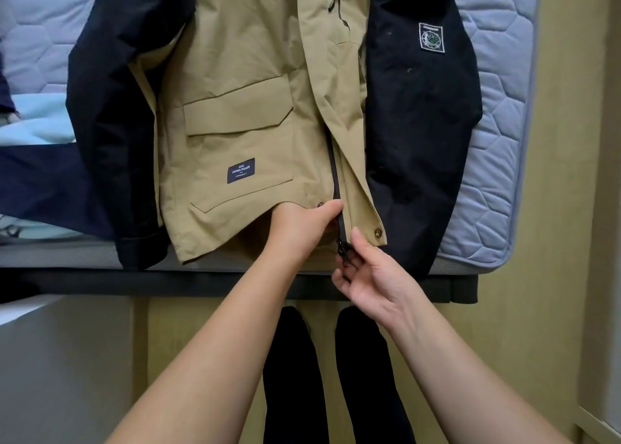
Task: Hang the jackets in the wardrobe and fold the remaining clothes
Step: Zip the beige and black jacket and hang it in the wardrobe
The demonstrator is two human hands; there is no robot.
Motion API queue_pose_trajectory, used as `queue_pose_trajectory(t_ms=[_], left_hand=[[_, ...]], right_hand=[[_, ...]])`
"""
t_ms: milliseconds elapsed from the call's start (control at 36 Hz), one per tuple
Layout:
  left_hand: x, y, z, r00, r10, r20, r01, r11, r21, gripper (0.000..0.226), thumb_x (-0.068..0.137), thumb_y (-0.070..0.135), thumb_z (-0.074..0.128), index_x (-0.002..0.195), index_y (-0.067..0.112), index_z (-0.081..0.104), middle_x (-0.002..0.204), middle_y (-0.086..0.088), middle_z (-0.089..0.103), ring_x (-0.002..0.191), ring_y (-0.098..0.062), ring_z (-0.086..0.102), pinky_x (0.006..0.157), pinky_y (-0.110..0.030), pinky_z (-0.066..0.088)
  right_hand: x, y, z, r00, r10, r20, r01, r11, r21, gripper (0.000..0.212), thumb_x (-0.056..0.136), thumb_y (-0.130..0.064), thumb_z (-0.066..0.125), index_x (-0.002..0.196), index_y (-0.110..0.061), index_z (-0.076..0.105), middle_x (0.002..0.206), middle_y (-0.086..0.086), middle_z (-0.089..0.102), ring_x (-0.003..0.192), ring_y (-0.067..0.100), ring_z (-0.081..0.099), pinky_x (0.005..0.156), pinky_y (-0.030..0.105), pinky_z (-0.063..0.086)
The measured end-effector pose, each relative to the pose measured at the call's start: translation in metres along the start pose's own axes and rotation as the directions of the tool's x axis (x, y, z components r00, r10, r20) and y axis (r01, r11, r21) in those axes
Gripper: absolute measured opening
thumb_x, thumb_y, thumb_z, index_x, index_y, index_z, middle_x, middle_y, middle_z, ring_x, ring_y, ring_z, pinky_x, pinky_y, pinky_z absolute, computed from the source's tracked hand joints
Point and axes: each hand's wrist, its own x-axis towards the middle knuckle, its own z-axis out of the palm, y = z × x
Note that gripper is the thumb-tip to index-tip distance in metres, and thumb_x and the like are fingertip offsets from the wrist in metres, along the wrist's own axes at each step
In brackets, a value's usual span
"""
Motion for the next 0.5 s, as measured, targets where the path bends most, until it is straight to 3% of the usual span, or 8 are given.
queue_pose_trajectory(t_ms=[83,167,222,306,389,500], left_hand=[[-0.003,0.0,-0.008,1.0,0.019,0.013,-0.019,1.0,-0.012,0.03,0.074,0.04,0.078,0.09,0.015,0.073,0.086,0.0,0.074,0.086,-0.019,0.07,0.085,-0.034,0.054],[-0.008,0.0,-0.017,0.996,0.092,0.019,-0.091,0.995,-0.035,0.025,0.083,0.044,0.068,0.071,0.022,0.073,0.069,0.008,0.072,0.069,-0.007,0.069,0.068,-0.024,0.055],[-0.014,-0.001,-0.023,0.993,0.117,0.007,-0.117,0.993,-0.033,0.036,0.089,0.048,0.057,0.068,0.023,0.072,0.055,0.01,0.063,0.051,-0.002,0.057,0.053,-0.014,0.047],[-0.022,0.001,-0.028,0.991,0.129,0.029,-0.127,0.989,-0.07,0.053,0.099,0.046,0.038,0.068,0.022,0.073,0.048,0.007,0.051,0.043,-0.003,0.045,0.044,-0.013,0.04],[-0.026,0.003,-0.029,0.993,0.109,0.037,-0.103,0.985,-0.141,0.054,0.099,0.034,0.034,0.066,0.024,0.075,0.052,0.003,0.047,0.048,-0.008,0.041,0.048,-0.022,0.037],[-0.025,-0.001,-0.034,0.994,0.103,0.034,-0.096,0.982,-0.163,0.043,0.094,0.031,0.052,0.054,0.017,0.06,0.053,0.001,0.048,0.057,-0.015,0.044,0.063,-0.029,0.04]], right_hand=[[-0.002,-0.005,-0.002,0.996,-0.009,0.084,0.009,1.0,0.011,0.037,0.067,-0.015,0.073,0.101,-0.008,0.062,0.077,0.005,0.067,0.069,0.013,0.058,0.053,0.023,0.051],[-0.004,-0.01,-0.002,0.99,-0.03,0.14,0.026,0.999,0.029,0.039,0.069,-0.011,0.071,0.105,-0.005,0.058,0.084,0.007,0.067,0.069,0.012,0.061,0.051,0.02,0.05],[-0.004,-0.011,-0.001,0.985,-0.057,0.165,0.05,0.998,0.044,0.035,0.069,-0.01,0.071,0.101,-0.005,0.058,0.082,0.006,0.068,0.067,0.012,0.063,0.051,0.021,0.05],[-0.005,-0.01,0.001,0.98,-0.075,0.183,0.067,0.996,0.053,0.034,0.068,-0.012,0.072,0.099,-0.008,0.059,0.08,0.004,0.069,0.065,0.012,0.064,0.053,0.022,0.052],[-0.006,-0.008,0.004,0.981,-0.072,0.178,0.061,0.996,0.067,0.029,0.067,-0.012,0.073,0.093,-0.009,0.06,0.077,0.004,0.068,0.064,0.012,0.064,0.053,0.023,0.052],[-0.007,-0.004,0.009,0.983,-0.089,0.16,0.076,0.993,0.088,0.029,0.067,-0.012,0.072,0.093,-0.011,0.061,0.078,0.002,0.068,0.064,0.011,0.061,0.051,0.021,0.049]])
